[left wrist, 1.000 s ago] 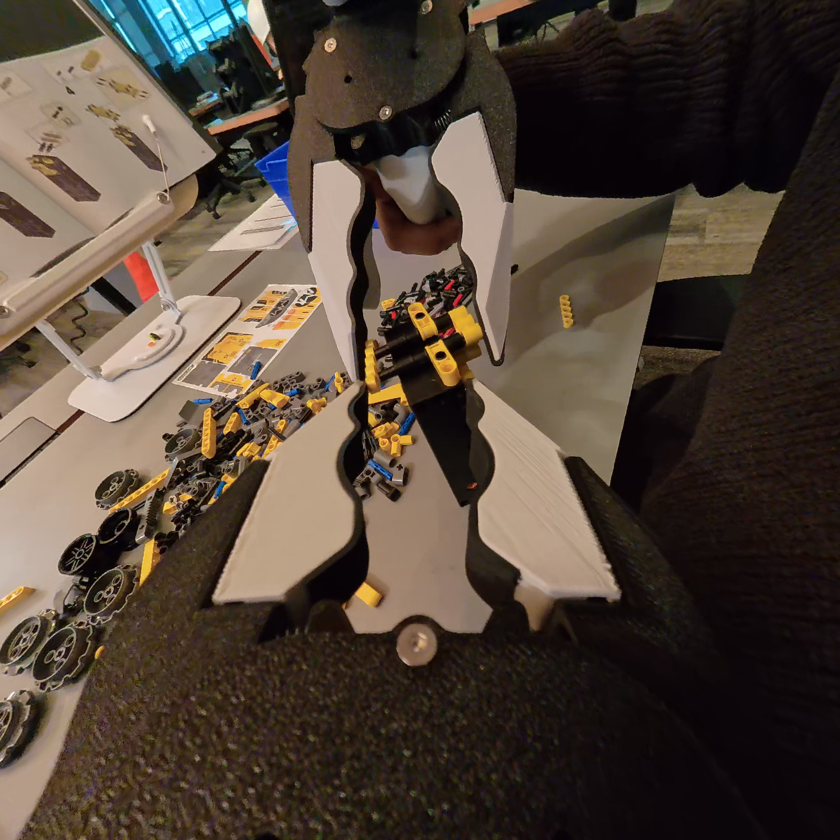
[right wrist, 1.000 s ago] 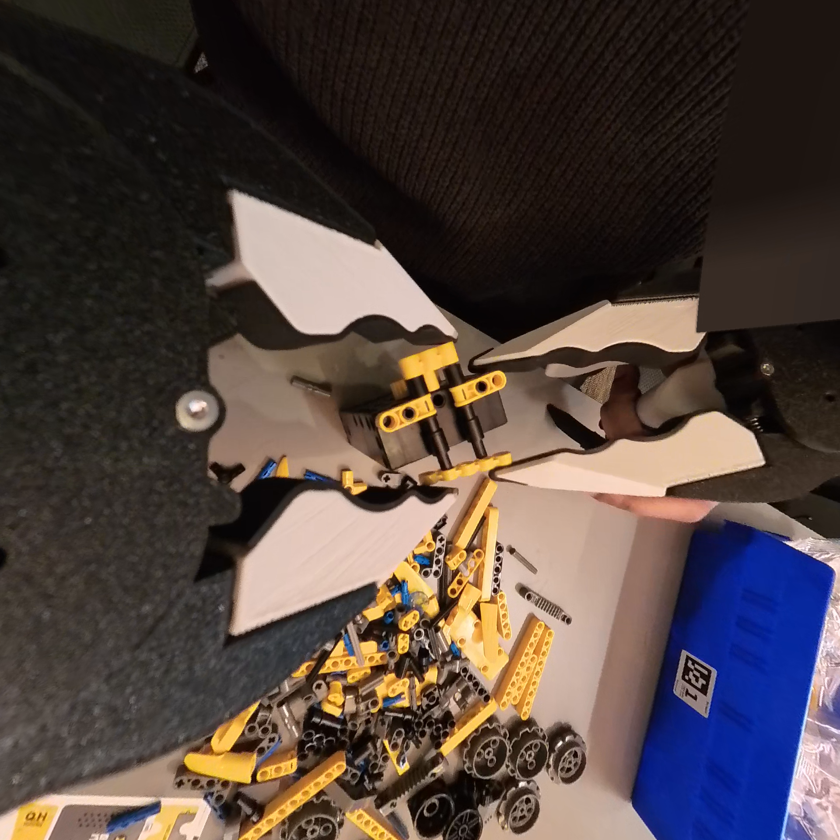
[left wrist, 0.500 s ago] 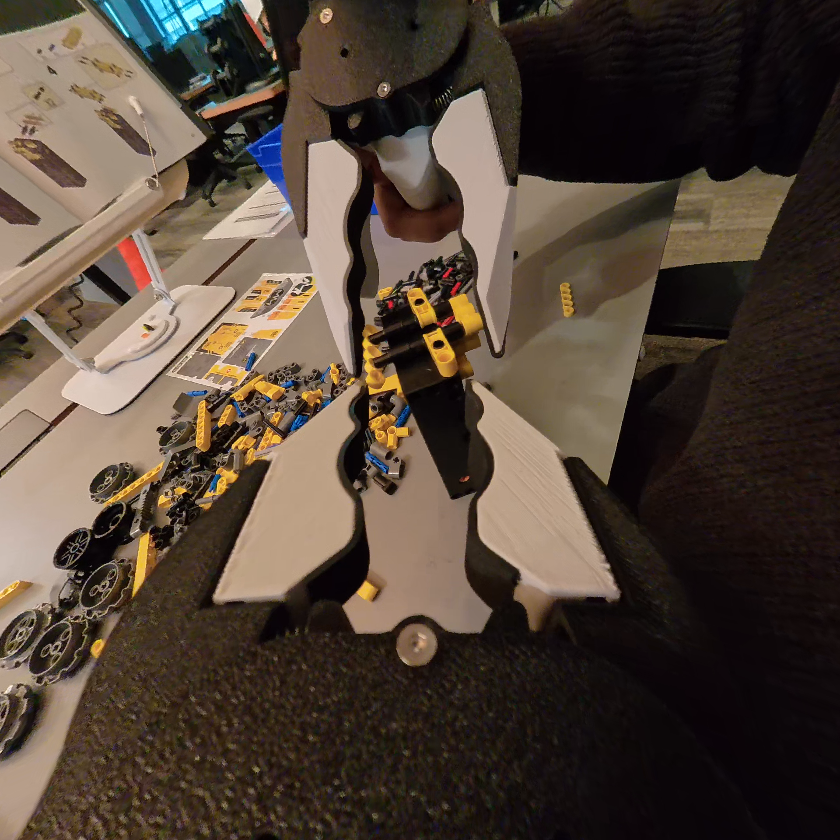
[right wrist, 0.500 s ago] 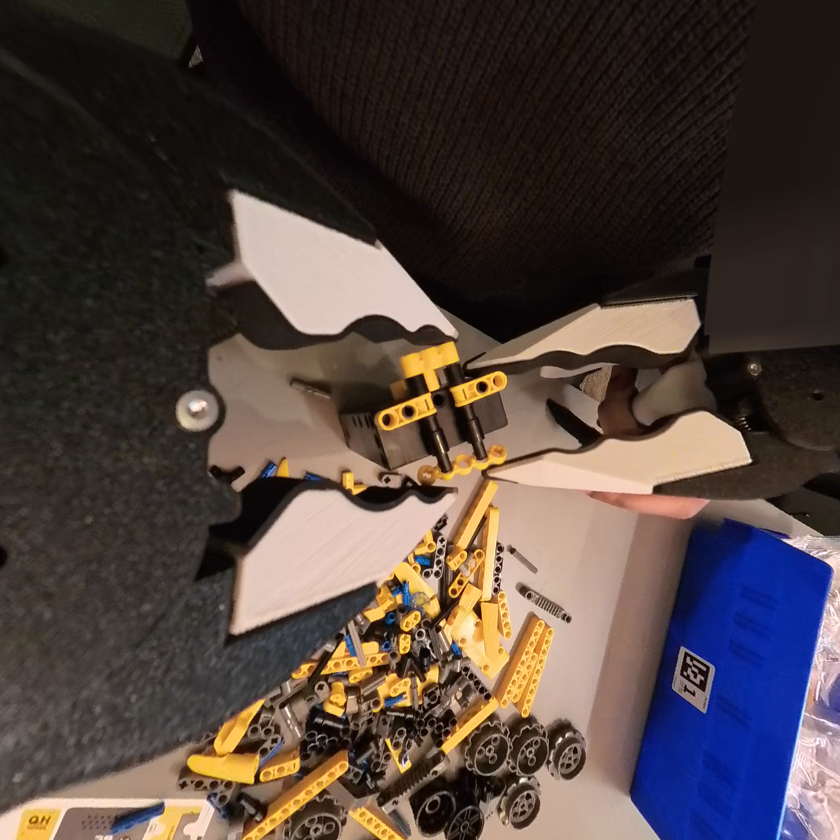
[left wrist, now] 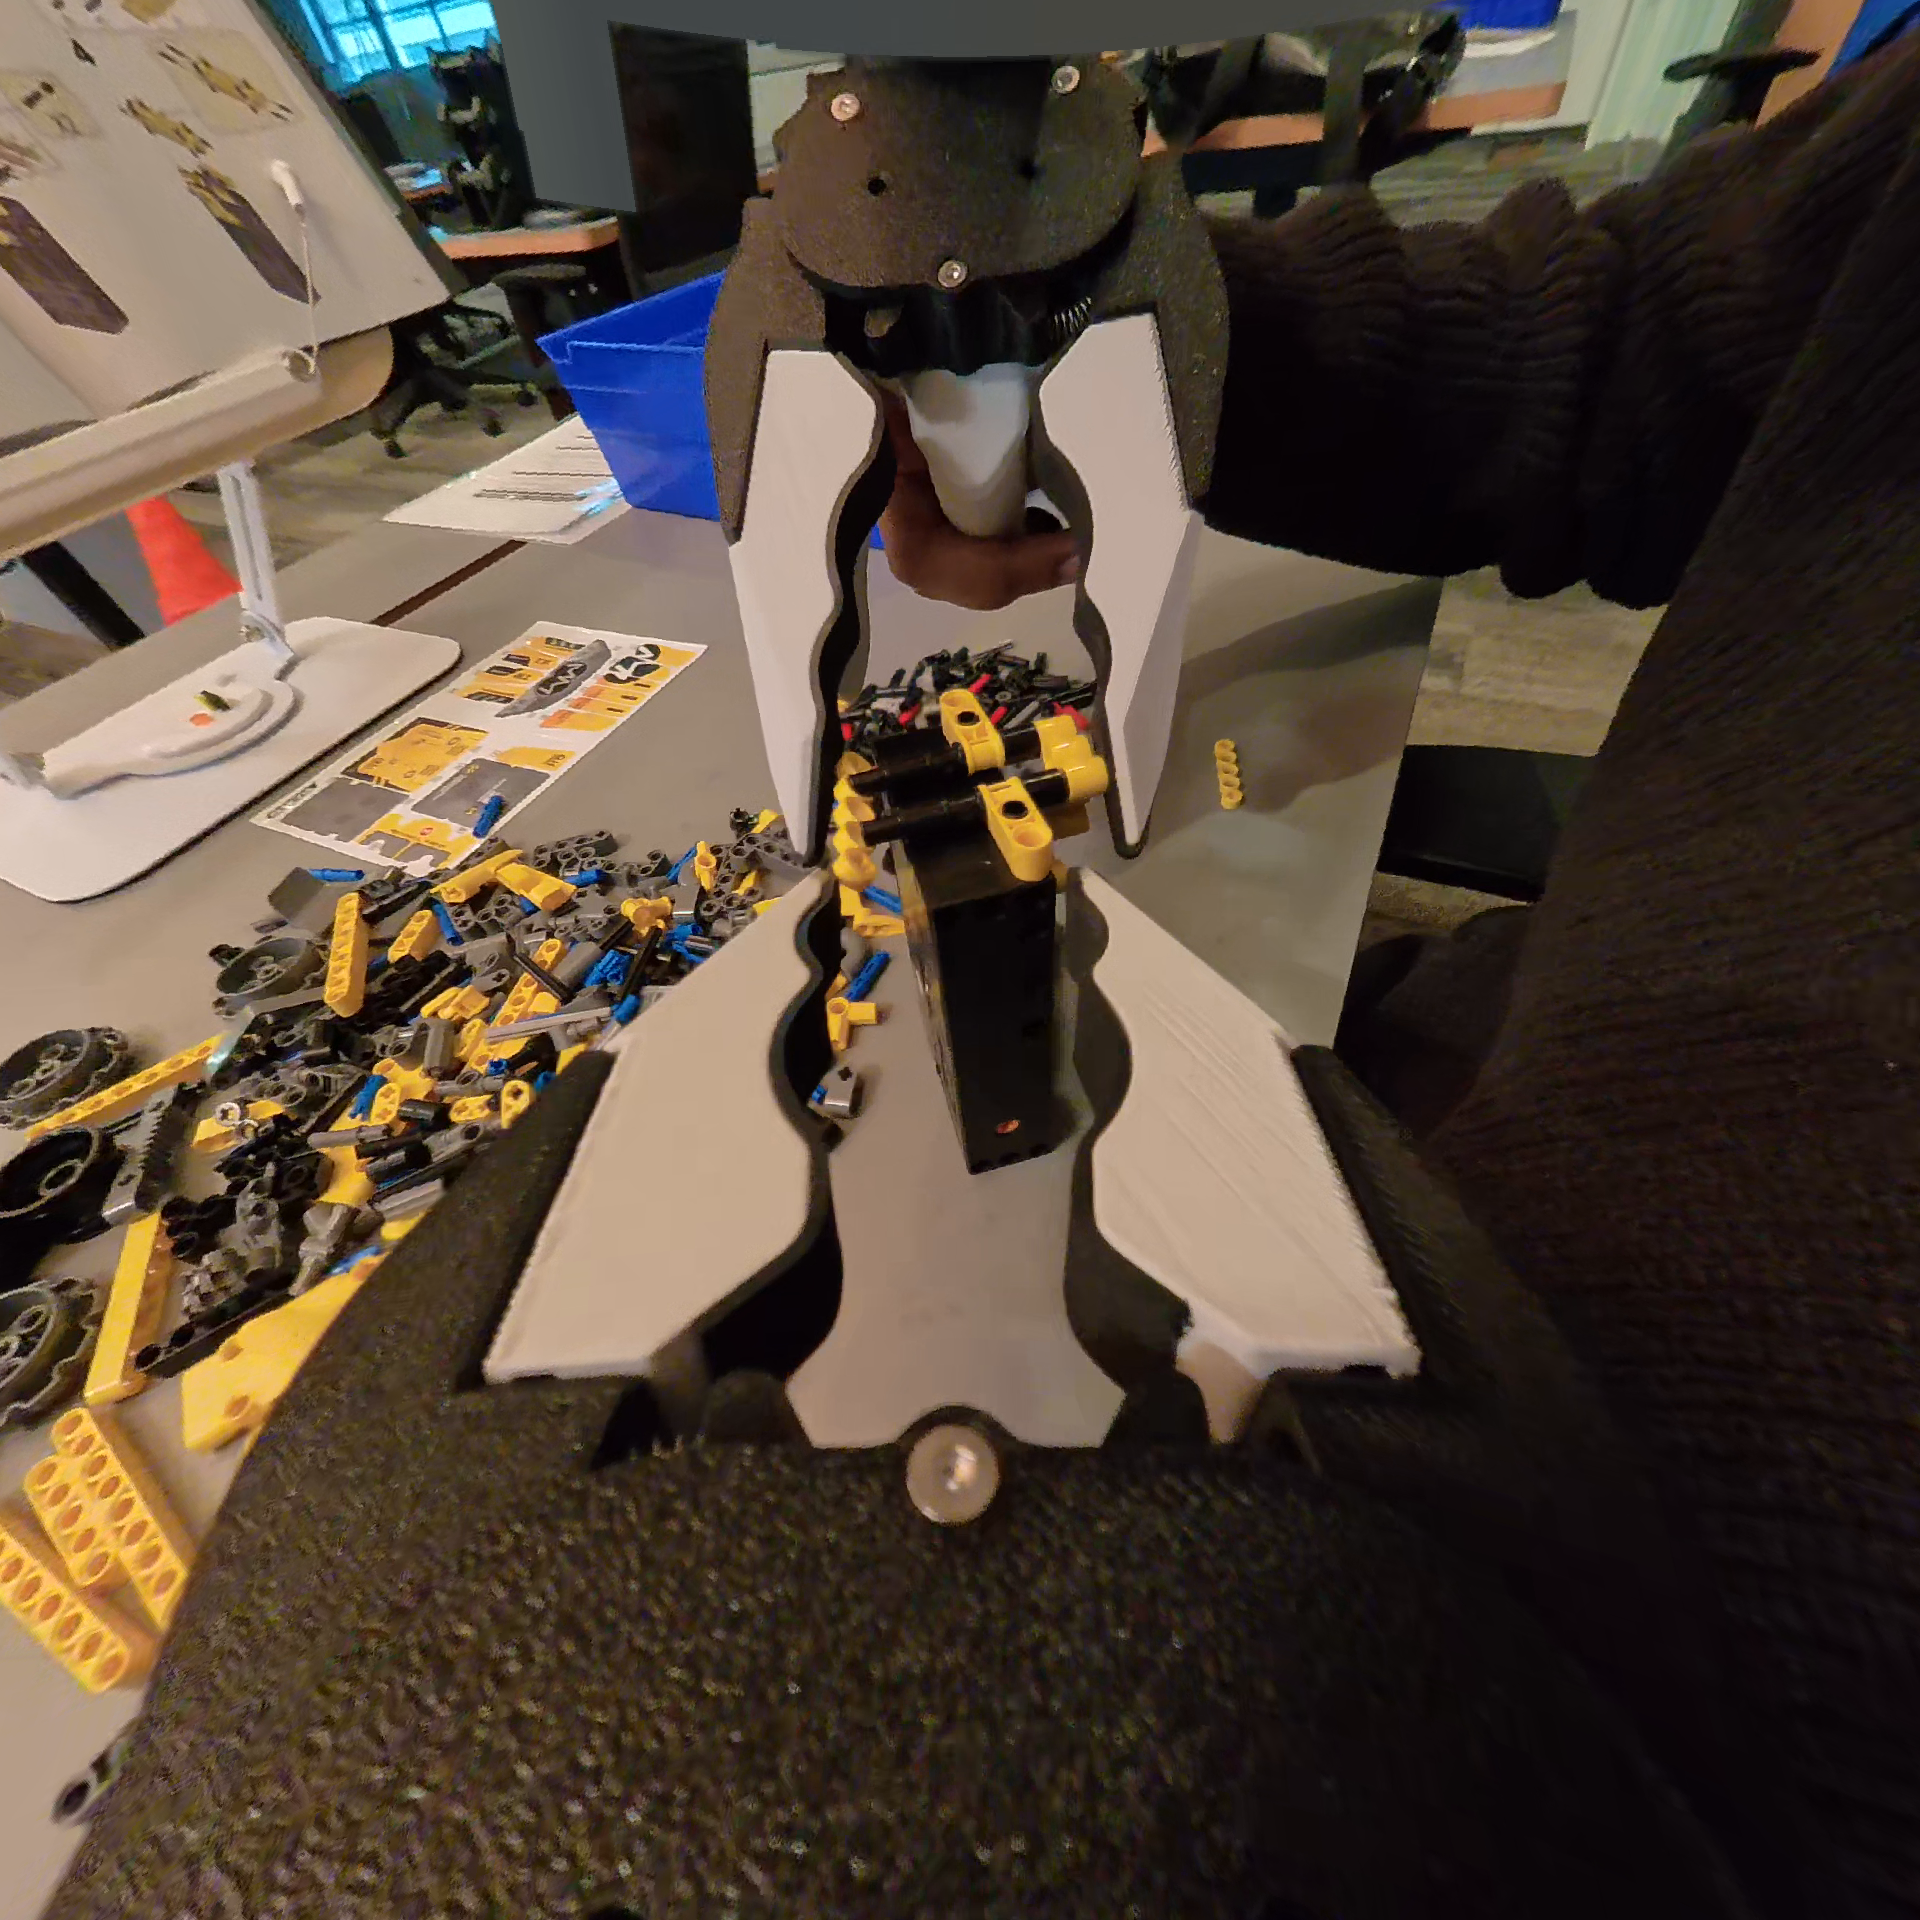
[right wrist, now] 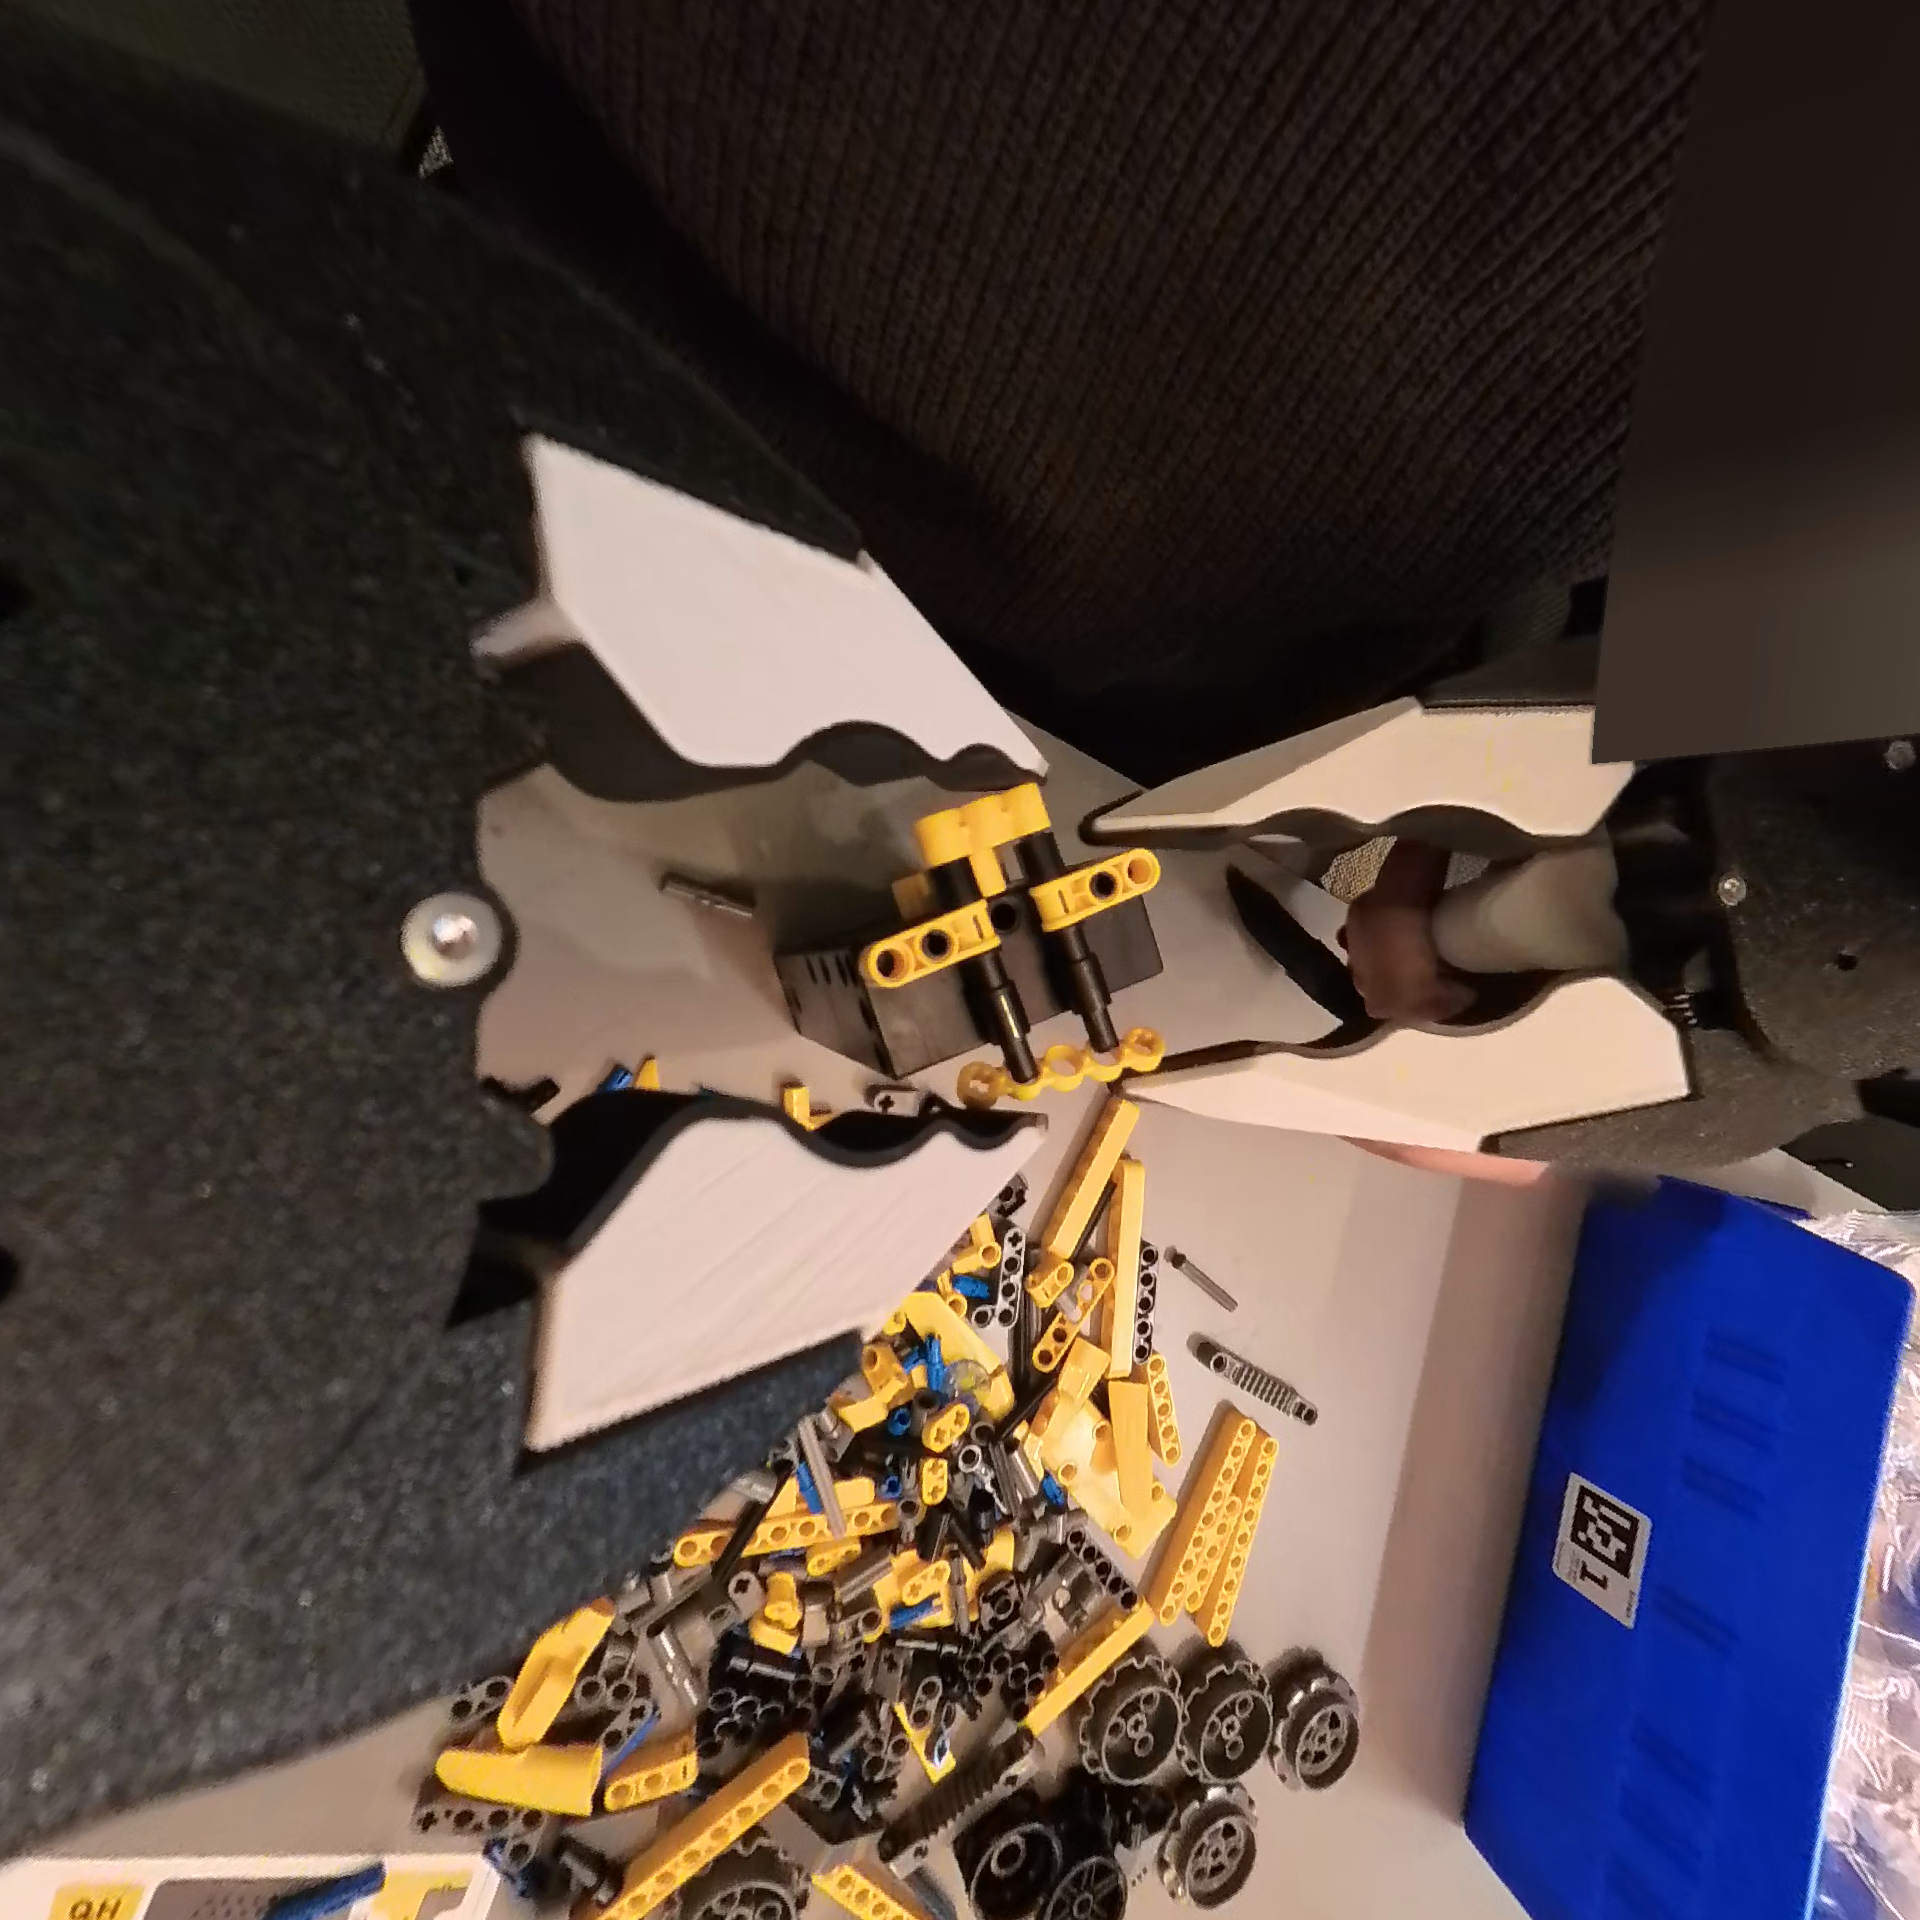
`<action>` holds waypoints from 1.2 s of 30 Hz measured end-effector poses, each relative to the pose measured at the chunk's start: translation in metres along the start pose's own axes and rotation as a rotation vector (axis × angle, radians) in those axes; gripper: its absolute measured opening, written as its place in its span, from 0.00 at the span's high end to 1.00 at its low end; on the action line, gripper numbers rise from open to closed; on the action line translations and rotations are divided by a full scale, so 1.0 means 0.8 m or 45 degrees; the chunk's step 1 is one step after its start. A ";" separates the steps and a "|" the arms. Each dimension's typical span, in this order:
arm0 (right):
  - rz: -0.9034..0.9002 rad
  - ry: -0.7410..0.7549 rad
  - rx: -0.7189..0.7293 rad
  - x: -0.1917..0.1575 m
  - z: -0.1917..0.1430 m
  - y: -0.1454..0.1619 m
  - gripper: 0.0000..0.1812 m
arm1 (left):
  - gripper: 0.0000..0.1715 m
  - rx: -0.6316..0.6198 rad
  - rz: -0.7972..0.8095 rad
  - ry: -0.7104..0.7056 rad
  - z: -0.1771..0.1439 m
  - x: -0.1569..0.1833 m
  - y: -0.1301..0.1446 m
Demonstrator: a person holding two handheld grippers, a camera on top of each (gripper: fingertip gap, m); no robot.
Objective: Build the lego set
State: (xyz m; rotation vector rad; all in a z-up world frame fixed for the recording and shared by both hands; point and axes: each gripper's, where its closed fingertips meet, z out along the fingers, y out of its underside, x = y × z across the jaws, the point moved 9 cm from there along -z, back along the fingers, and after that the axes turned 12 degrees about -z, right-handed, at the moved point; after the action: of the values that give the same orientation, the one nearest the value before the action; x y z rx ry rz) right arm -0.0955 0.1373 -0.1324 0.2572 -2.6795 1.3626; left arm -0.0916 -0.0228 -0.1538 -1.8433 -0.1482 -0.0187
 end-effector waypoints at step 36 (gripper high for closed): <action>-0.024 -0.050 -0.022 0.005 0.003 -0.004 0.68 | 0.72 0.105 -0.402 0.191 -0.005 -0.020 -0.001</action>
State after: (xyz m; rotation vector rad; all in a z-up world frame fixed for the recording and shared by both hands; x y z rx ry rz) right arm -0.0985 0.1331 -0.1305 0.3102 -2.7120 1.3426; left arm -0.1075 -0.0282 -0.1533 -1.7130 -0.3287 -0.3648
